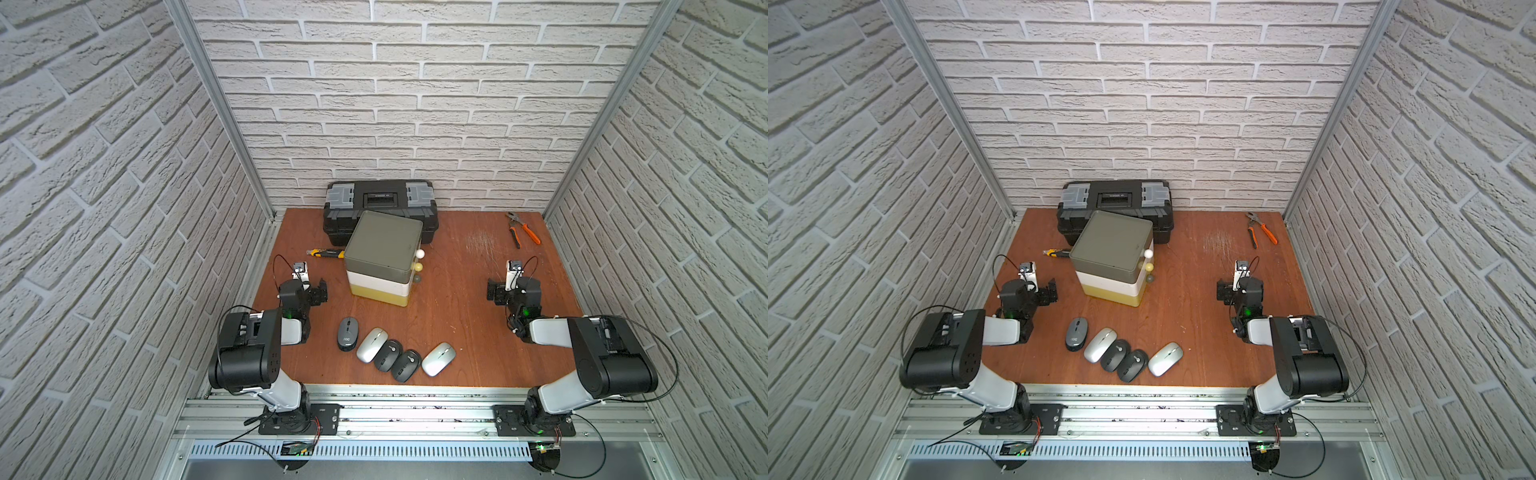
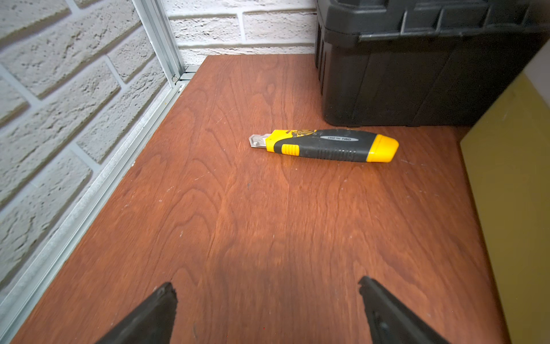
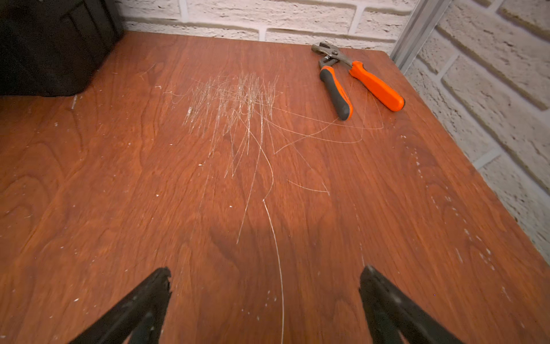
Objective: Take the mice out of the drawer
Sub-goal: Reset both arms
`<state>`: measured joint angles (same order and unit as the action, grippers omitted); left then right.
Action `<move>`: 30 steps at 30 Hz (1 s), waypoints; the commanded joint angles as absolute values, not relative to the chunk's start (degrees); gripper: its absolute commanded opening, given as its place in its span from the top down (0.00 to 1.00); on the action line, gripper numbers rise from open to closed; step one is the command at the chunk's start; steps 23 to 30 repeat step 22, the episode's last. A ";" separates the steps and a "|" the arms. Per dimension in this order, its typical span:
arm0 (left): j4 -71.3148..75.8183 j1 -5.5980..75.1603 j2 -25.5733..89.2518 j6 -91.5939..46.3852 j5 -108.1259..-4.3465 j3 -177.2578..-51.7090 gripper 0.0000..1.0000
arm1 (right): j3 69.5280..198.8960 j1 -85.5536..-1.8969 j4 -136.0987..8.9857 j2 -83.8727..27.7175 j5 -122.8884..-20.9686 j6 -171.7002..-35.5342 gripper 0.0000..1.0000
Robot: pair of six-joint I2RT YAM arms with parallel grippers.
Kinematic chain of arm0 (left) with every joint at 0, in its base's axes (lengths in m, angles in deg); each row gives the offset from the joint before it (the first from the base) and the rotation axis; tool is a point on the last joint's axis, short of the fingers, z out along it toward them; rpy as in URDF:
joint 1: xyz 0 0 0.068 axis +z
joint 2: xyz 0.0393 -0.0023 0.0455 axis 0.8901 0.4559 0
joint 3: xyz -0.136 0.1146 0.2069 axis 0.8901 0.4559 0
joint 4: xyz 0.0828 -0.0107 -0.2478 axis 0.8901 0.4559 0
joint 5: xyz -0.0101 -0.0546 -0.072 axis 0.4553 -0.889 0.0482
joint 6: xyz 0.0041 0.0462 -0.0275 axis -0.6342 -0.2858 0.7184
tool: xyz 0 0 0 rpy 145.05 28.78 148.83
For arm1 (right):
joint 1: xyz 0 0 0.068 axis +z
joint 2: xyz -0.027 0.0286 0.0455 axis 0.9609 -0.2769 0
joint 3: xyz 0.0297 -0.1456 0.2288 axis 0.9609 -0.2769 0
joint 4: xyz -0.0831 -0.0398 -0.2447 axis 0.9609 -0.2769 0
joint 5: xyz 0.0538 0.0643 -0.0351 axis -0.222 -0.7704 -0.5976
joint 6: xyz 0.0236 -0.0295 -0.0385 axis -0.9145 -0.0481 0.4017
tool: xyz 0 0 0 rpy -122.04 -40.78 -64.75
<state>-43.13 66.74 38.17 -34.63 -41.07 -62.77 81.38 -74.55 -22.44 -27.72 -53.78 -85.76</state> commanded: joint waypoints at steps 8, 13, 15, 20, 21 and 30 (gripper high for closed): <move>-45.86 66.88 38.06 -34.19 -40.80 -63.68 0.02 | 81.01 -74.37 -17.98 -26.77 -56.61 -85.36 0.00; -45.86 66.92 38.08 -34.15 -40.84 -63.62 0.02 | 81.04 -74.37 -18.08 -26.71 -56.59 -85.37 0.00; -45.86 66.91 38.08 -34.16 -40.83 -63.62 0.02 | 81.04 -74.37 -18.11 -26.66 -56.59 -85.35 0.00; -45.88 66.84 38.06 -34.17 -40.81 -63.62 0.02 | 81.13 -74.37 -18.10 -26.75 -56.68 -85.40 0.00; -45.87 66.90 38.10 -34.19 -40.84 -63.64 0.02 | 81.12 -74.37 -18.02 -26.75 -56.68 -85.43 0.00; -45.92 66.84 38.05 -34.11 -40.80 -63.67 0.02 | 81.17 -74.38 -18.11 -26.75 -56.64 -85.39 0.00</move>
